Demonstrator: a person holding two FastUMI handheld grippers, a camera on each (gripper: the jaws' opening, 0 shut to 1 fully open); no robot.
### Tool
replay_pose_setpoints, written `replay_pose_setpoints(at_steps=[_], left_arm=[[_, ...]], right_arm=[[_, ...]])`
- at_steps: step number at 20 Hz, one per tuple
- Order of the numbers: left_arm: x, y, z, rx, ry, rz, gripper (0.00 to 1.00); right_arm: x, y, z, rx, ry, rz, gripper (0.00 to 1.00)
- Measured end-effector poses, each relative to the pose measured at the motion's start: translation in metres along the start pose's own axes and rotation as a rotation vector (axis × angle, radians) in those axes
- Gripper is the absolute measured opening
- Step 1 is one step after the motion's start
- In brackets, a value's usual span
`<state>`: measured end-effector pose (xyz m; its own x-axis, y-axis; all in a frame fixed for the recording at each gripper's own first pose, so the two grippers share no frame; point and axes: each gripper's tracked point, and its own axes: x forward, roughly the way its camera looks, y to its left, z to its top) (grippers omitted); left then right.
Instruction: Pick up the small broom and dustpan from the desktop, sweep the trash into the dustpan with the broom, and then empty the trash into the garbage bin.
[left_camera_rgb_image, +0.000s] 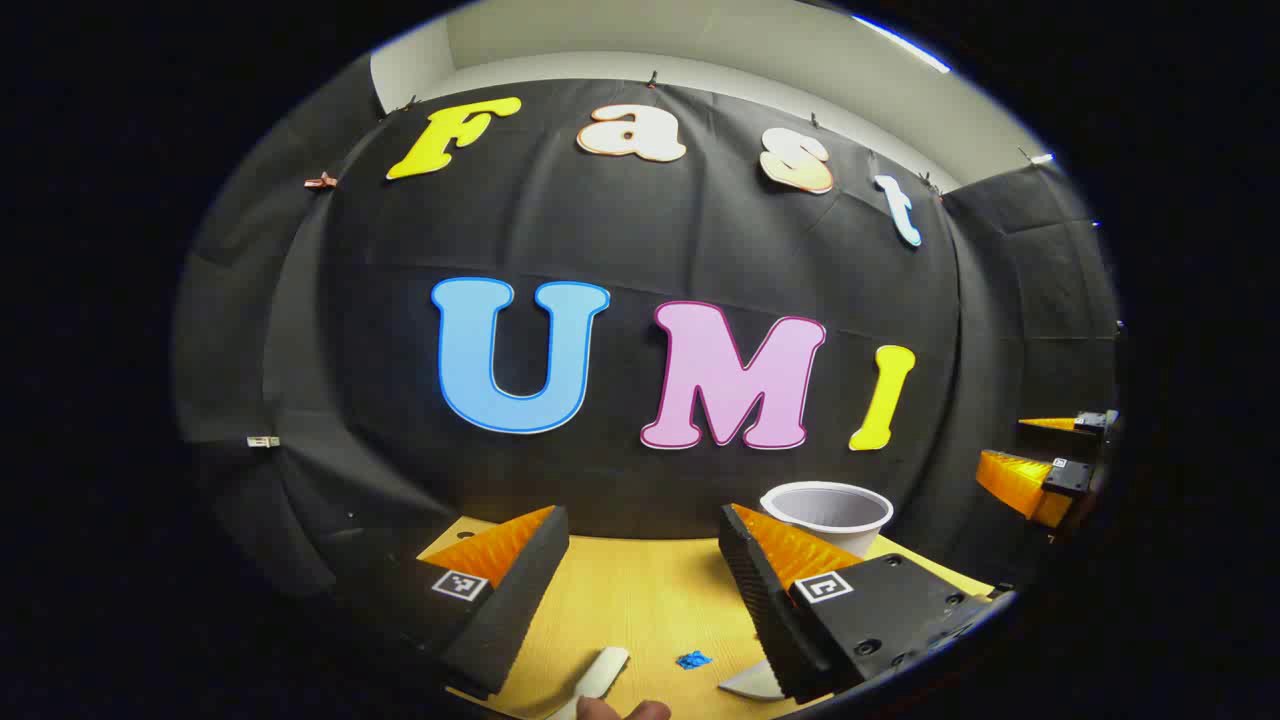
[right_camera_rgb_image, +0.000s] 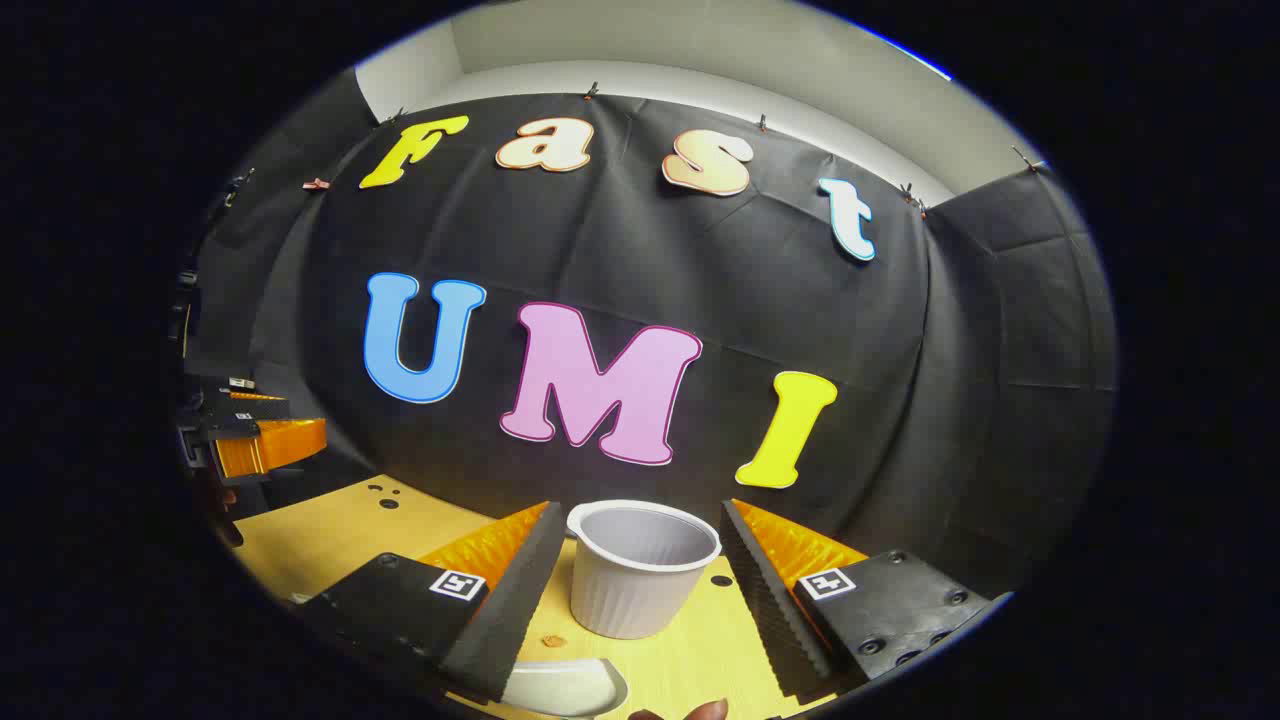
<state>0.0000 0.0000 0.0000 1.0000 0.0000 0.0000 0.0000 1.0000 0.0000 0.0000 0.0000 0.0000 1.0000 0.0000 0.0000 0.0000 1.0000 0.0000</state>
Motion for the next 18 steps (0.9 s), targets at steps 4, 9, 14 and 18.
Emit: replay_pose_setpoints(at_steps=[4,9,14,18], left_arm=[[-0.002,0.001,0.003,-0.001,-0.002,-0.014,0.95],[-0.008,0.005,0.009,0.019,-0.019,-0.009,0.95],[-0.011,0.007,0.013,0.017,-0.031,-0.004,0.96],[-0.007,0.012,0.006,0.025,-0.013,0.015,0.95]], right_arm=[[-0.003,0.006,0.000,-0.009,0.005,0.005,0.97],[-0.006,0.013,0.001,-0.017,0.005,0.023,0.97],[-0.004,0.019,-0.001,-0.019,0.015,0.046,0.97],[-0.014,0.033,-0.036,-0.028,0.129,0.157,0.98]])
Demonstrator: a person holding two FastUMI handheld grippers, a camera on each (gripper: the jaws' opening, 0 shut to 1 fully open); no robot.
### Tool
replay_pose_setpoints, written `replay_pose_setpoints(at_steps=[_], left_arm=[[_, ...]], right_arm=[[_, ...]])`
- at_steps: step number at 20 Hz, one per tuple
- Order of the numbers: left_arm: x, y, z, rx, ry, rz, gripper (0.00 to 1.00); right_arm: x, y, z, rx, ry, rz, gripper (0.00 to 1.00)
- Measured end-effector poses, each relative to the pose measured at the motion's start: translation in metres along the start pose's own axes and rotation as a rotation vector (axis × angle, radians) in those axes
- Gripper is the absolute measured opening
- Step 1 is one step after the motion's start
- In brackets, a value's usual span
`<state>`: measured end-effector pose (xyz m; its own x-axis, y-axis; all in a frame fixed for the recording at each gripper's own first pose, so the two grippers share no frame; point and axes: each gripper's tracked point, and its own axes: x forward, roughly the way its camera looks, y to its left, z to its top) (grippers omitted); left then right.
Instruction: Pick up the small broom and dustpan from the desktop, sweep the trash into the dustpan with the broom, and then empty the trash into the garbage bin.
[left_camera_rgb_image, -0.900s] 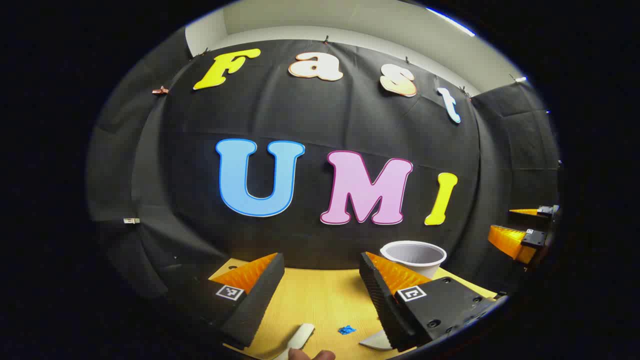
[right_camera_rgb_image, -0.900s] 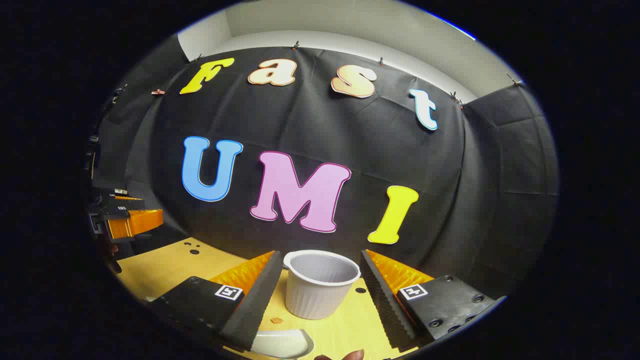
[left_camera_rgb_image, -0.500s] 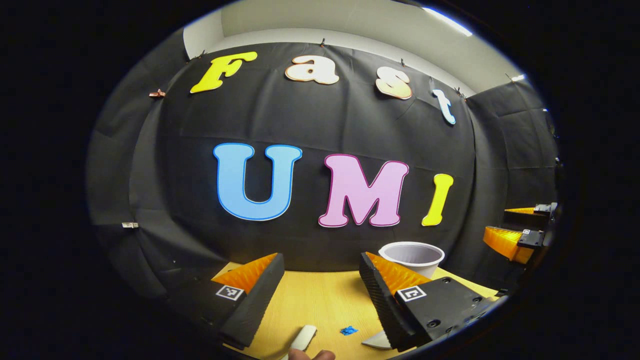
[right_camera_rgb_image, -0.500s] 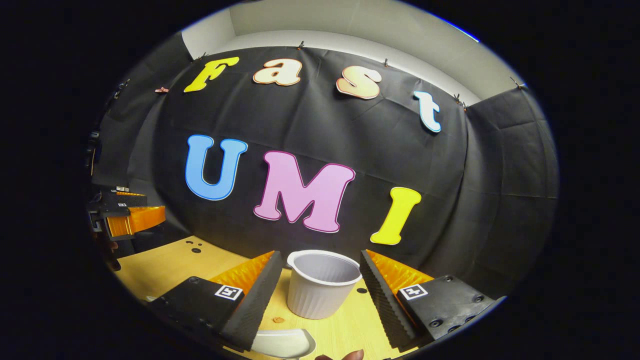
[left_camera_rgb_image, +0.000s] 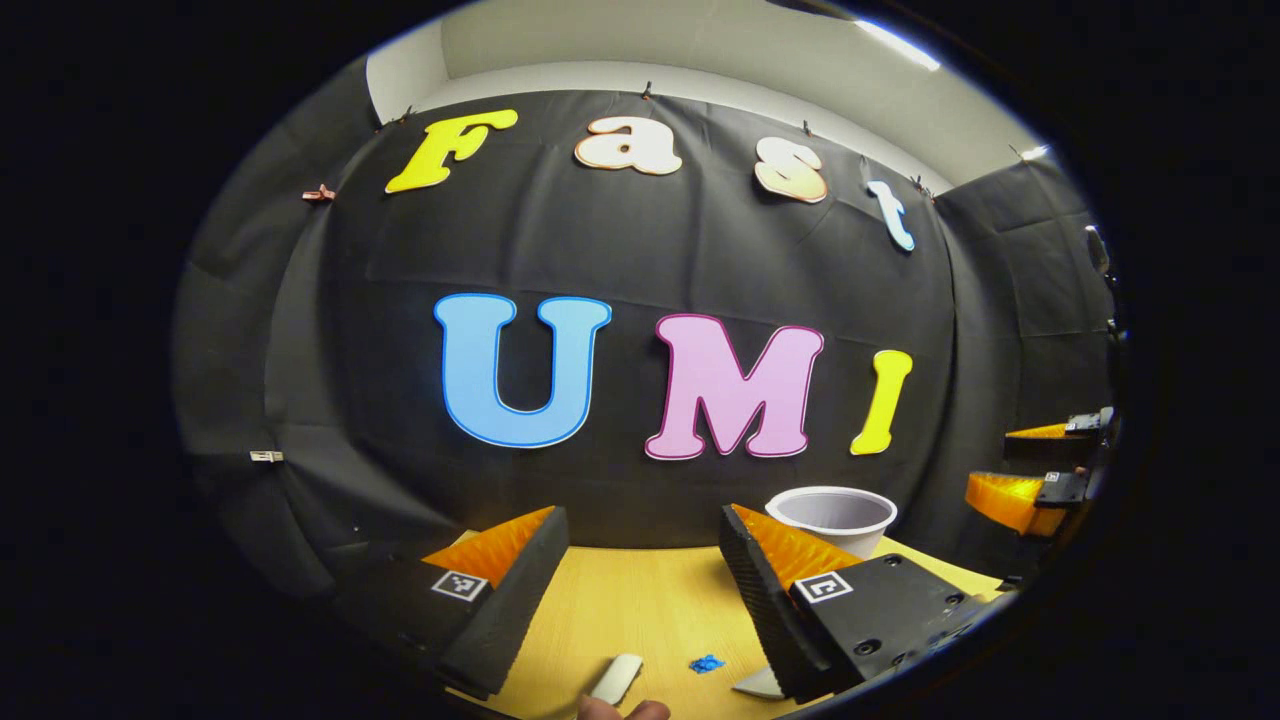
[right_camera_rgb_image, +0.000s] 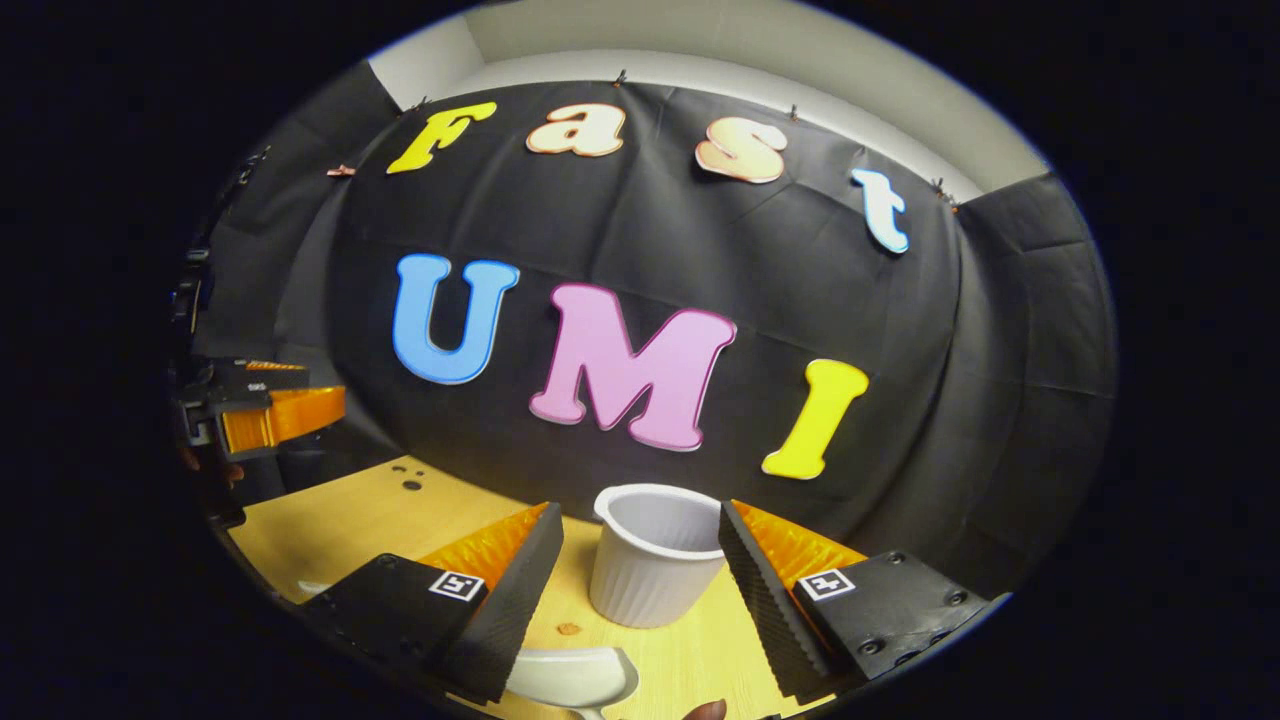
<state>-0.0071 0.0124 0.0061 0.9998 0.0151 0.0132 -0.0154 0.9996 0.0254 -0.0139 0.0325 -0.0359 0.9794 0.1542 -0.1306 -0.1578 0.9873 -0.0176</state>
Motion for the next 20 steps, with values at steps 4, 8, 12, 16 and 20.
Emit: replay_pose_setpoints(at_steps=[4,8,12,16,20], left_arm=[[-0.001,0.007,-0.011,0.042,0.023,0.021,0.95],[-0.002,0.010,-0.024,0.061,0.047,0.028,0.96],[-0.003,0.014,-0.035,0.068,0.071,0.036,0.96],[-0.005,0.017,-0.044,0.060,0.096,0.045,0.96],[-0.007,0.020,-0.051,0.053,0.113,0.060,0.96]], right_arm=[[-0.021,0.018,-0.107,0.015,0.338,0.160,0.98],[-0.042,0.015,-0.208,0.024,0.624,0.209,0.96],[-0.049,0.025,-0.279,0.021,0.820,0.264,0.96],[-0.038,0.037,-0.334,0.012,0.955,0.293,0.95],[-0.026,0.053,-0.369,0.012,1.043,0.326,0.94]])
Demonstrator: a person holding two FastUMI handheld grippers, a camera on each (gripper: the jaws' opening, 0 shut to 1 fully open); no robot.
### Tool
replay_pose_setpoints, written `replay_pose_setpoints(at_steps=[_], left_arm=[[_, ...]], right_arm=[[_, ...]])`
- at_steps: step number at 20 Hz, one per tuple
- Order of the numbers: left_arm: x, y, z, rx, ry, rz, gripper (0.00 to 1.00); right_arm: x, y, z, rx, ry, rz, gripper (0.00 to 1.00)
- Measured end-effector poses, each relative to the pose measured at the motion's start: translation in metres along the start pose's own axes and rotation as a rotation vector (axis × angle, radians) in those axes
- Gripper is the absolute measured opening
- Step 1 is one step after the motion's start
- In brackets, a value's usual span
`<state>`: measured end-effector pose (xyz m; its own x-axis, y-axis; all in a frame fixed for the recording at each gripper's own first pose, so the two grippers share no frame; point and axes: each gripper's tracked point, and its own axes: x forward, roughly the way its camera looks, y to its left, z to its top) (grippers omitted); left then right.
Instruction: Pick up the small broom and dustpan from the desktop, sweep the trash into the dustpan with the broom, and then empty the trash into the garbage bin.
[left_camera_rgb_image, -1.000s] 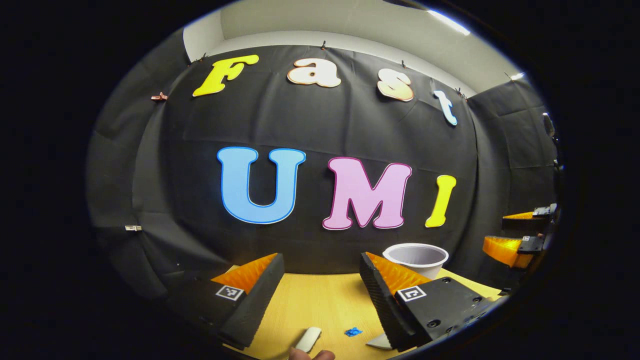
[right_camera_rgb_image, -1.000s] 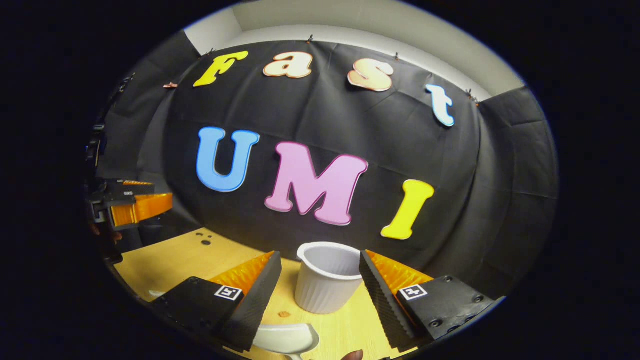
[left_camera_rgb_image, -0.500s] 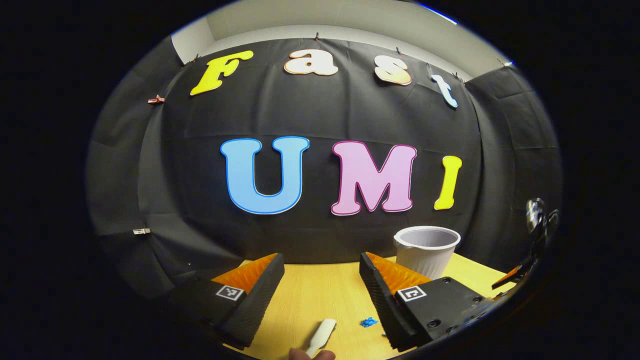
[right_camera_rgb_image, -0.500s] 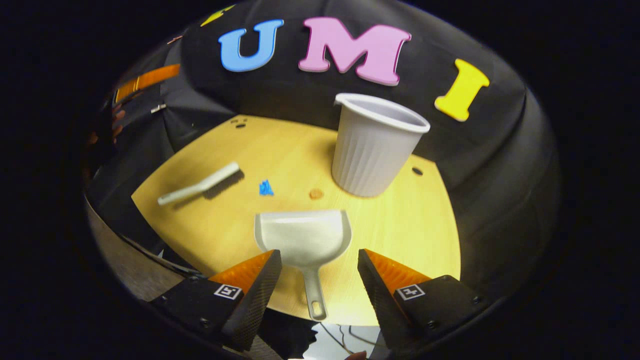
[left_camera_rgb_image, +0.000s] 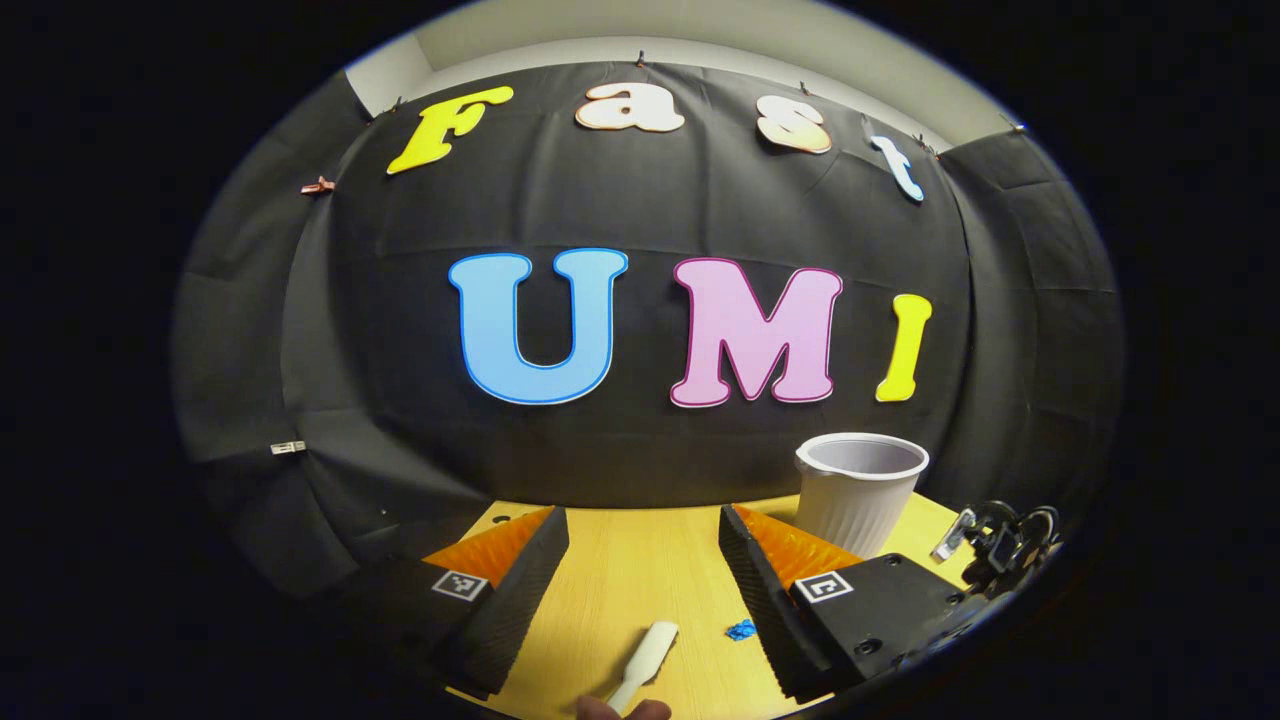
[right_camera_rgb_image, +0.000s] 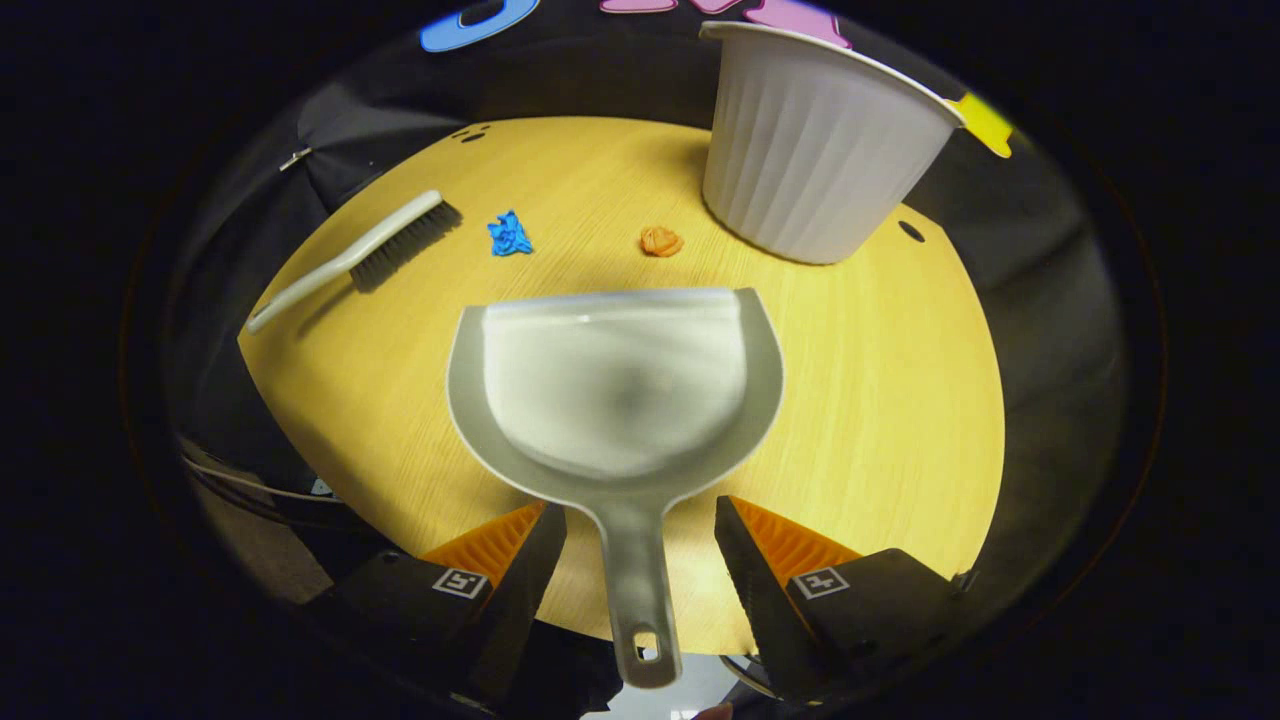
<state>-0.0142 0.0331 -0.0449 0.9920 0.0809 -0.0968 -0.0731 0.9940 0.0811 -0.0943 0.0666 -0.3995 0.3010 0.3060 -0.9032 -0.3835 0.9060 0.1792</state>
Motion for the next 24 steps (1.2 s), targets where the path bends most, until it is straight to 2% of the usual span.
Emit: replay_pose_setpoints(at_steps=[5,9,11,14,15,16,17,18,21,22,24], left_arm=[[-0.002,0.003,-0.010,-0.013,0.026,0.019,0.96],[-0.005,0.006,-0.012,-0.001,0.029,0.037,0.96],[-0.005,0.007,-0.016,-0.004,0.037,0.043,0.96],[-0.005,0.008,-0.020,-0.010,0.058,0.044,0.96],[-0.005,0.010,-0.024,-0.008,0.069,0.045,0.96],[-0.004,0.012,-0.027,-0.009,0.085,0.044,0.96],[-0.003,0.013,-0.033,-0.008,0.103,0.038,0.96],[-0.002,0.014,-0.039,0.000,0.126,0.030,0.96],[0.003,0.022,-0.070,0.022,0.239,-0.004,0.96],[0.004,0.023,-0.085,0.023,0.292,-0.026,0.96],[0.006,0.020,-0.124,0.024,0.438,-0.087,0.96]], right_arm=[[0.024,0.010,-0.007,-0.024,0.078,0.038,0.88],[0.030,0.010,-0.009,0.006,0.107,0.047,0.70],[0.029,0.008,-0.009,0.016,0.116,0.043,0.71],[0.029,0.006,-0.007,0.026,0.117,0.042,0.51],[0.029,0.006,-0.007,0.017,0.106,0.043,0.46],[0.029,0.007,-0.006,0.018,0.089,0.045,0.50],[0.028,0.008,-0.006,0.022,0.082,0.043,0.43],[0.028,0.008,-0.005,0.021,0.069,0.043,0.36],[0.025,0.008,-0.004,-0.015,0.032,0.036,0.39],[0.021,0.009,-0.001,-0.034,0.011,0.033,0.36],[0.006,0.013,0.004,-0.064,-0.035,0.036,0.36]])
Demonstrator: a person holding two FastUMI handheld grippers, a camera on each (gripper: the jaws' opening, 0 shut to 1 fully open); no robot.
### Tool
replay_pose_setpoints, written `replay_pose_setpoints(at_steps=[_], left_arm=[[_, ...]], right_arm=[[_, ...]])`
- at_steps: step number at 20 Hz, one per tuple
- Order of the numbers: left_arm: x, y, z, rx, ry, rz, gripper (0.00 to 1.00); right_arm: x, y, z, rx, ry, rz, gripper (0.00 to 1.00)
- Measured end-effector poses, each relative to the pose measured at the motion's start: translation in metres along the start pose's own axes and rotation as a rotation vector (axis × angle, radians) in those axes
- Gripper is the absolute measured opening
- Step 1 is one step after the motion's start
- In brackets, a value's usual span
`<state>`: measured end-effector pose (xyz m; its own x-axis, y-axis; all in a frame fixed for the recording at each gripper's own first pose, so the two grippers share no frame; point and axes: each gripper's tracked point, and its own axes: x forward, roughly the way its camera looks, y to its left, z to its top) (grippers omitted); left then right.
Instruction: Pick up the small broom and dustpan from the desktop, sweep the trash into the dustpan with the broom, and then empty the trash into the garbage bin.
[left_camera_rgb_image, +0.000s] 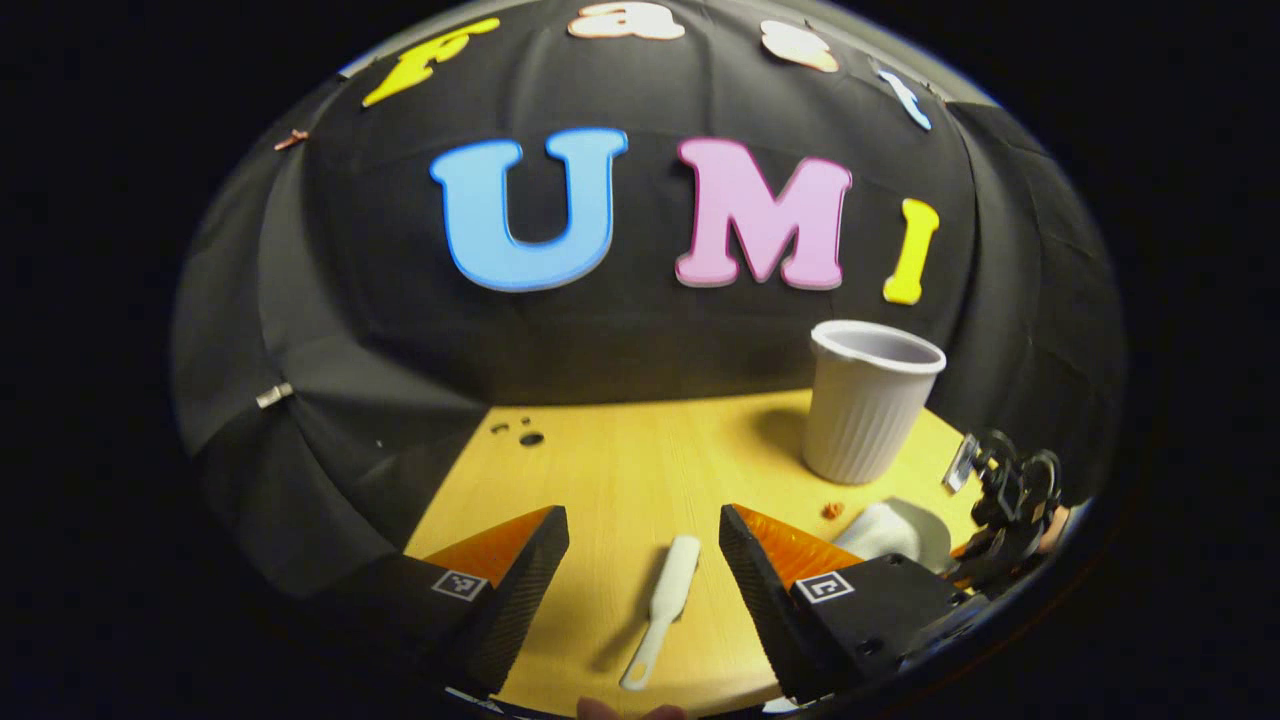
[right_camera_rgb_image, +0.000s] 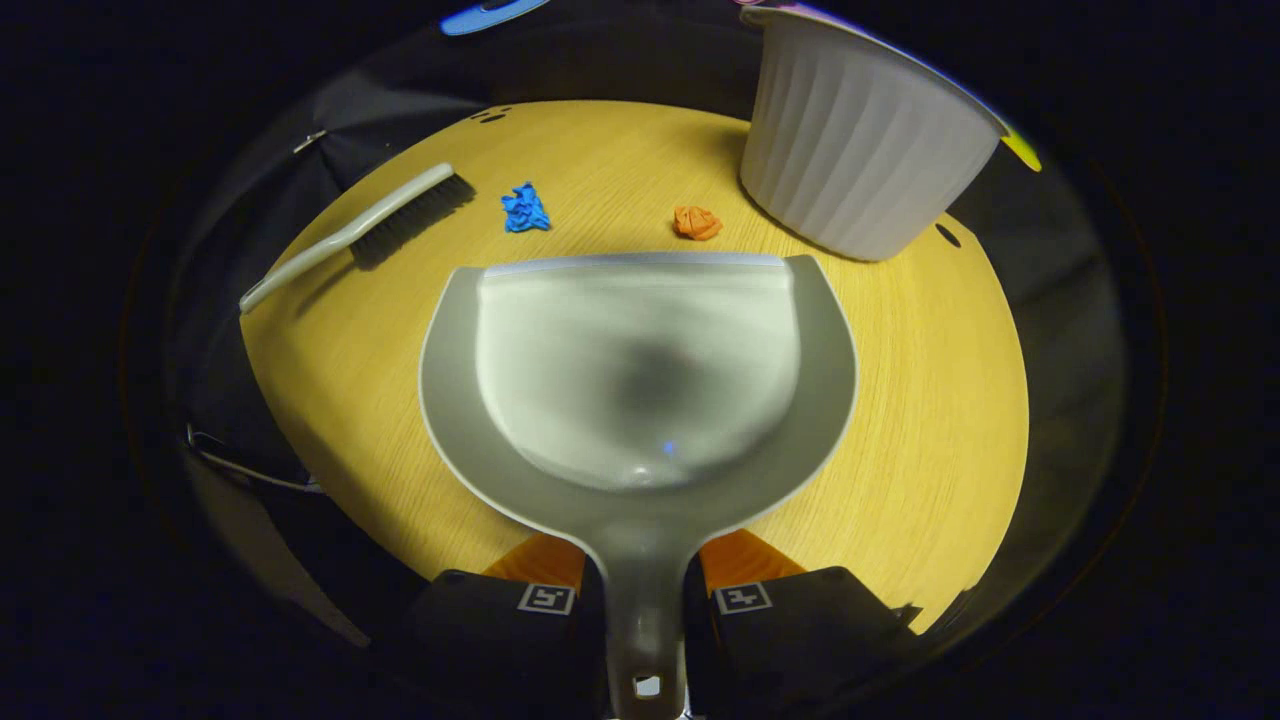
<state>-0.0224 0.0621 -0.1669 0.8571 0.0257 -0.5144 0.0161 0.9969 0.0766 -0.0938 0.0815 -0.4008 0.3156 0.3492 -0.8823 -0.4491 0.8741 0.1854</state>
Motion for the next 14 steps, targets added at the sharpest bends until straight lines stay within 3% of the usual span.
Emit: replay_pose_setpoints(at_steps=[2,3,5,6,10,11,14], left_arm=[[0.013,-0.009,-0.047,0.010,0.179,-0.088,0.96],[0.020,-0.009,-0.072,0.011,0.269,-0.110,0.96],[0.034,-0.002,-0.104,0.005,0.412,-0.113,0.96],[0.043,-0.002,-0.116,-0.007,0.463,-0.120,0.96],[0.065,0.000,-0.156,-0.048,0.624,-0.133,0.92],[0.070,0.002,-0.165,-0.043,0.658,-0.128,0.92],[0.086,0.003,-0.182,-0.010,0.719,-0.117,0.88]], right_arm=[[-0.014,0.006,0.005,0.001,-0.035,0.007,0.39],[-0.019,0.007,0.006,0.009,-0.049,0.008,0.36],[-0.030,0.010,0.004,0.030,-0.069,0.011,0.32],[-0.034,0.009,0.000,0.035,-0.070,0.007,0.36],[-0.040,0.006,-0.020,0.043,-0.047,-0.006,0.35],[-0.041,0.006,-0.025,0.048,-0.041,-0.007,0.39],[-0.044,0.003,-0.033,0.071,-0.032,-0.012,0.35]])
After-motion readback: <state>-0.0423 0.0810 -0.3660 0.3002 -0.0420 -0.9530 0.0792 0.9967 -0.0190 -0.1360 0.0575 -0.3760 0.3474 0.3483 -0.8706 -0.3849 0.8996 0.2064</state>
